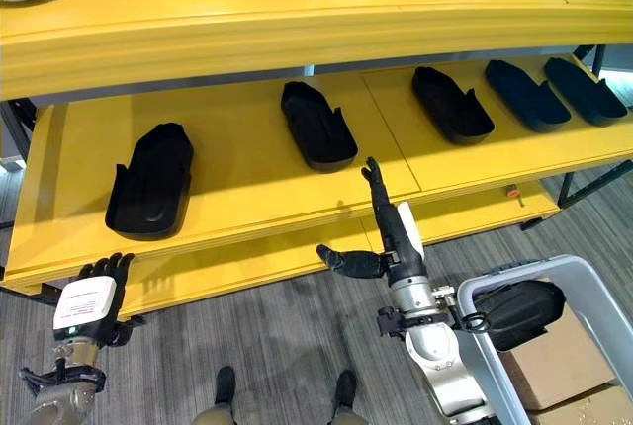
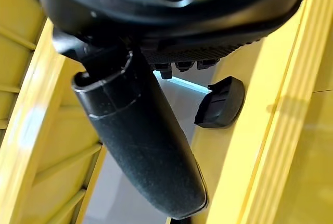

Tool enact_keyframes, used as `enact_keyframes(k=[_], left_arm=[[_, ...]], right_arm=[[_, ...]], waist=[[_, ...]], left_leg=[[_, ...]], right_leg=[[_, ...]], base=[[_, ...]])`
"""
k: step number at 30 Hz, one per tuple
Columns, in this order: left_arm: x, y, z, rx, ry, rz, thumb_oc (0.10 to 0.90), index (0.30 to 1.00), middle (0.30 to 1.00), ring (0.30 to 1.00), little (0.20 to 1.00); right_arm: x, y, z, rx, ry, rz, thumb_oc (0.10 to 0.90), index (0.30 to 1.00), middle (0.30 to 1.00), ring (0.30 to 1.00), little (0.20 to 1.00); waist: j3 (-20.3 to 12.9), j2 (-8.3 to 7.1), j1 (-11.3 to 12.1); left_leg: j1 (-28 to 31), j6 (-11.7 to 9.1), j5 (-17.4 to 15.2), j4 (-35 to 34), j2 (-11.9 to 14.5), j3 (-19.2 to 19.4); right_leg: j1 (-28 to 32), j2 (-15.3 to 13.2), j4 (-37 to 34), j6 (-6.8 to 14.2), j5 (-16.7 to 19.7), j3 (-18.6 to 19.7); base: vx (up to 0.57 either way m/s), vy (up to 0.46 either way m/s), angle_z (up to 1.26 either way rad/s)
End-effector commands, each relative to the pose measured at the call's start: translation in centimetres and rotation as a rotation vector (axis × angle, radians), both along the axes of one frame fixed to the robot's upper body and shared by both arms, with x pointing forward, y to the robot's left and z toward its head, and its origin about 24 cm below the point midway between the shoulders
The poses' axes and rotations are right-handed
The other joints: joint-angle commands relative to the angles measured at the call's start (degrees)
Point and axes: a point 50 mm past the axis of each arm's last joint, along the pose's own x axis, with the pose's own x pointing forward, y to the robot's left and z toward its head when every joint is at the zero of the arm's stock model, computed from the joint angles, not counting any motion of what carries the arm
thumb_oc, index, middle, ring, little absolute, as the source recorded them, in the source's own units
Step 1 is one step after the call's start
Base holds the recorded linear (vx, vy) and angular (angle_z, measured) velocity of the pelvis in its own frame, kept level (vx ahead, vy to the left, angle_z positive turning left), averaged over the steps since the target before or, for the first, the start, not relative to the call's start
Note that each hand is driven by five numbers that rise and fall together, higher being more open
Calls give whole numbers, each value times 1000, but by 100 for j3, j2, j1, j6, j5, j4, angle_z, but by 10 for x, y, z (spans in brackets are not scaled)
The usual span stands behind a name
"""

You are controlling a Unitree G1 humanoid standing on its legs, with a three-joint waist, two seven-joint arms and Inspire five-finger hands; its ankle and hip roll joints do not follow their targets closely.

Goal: Move parts from the plastic box to the shelf.

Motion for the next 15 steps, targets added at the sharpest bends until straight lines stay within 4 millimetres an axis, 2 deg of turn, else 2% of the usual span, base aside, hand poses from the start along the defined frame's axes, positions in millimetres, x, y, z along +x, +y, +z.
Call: enact_keyframes(k=[1,5,8,15], left_arm=[[30,17,40,134,-189,5,900,1000,1000,1000,1000],[33,18,42,156,-194,8,900,1000,1000,1000,1000],[38,23,50,176,-236,35,900,1000,1000,1000,1000],[42,29,65,228,-293,40,900,1000,1000,1000,1000]], right_arm=[[3,2,50,103,-282,33,900,1000,1000,1000,1000],[3,3,50,106,-279,43,900,1000,1000,1000,1000],[2,4,50,118,-284,47,900,1000,1000,1000,1000],[1,4,48,117,-276,46,900,1000,1000,1000,1000]], waist=[[-16,-117,-37],[5,-164,-52],[40,-250,-83],[71,-300,-114]], left_leg=[[256,136,-352,-52,121,142],[243,134,-354,-52,135,173],[227,132,-358,-52,143,213],[223,139,-378,-52,148,291]], right_leg=[[253,-292,2,270,-4,-198],[211,-277,2,275,5,-171],[136,-252,2,267,30,-99],[63,-255,2,282,54,-33]], base=[[-10,7,-6],[-3,3,-10],[-1,1,-3],[8,5,-4]])
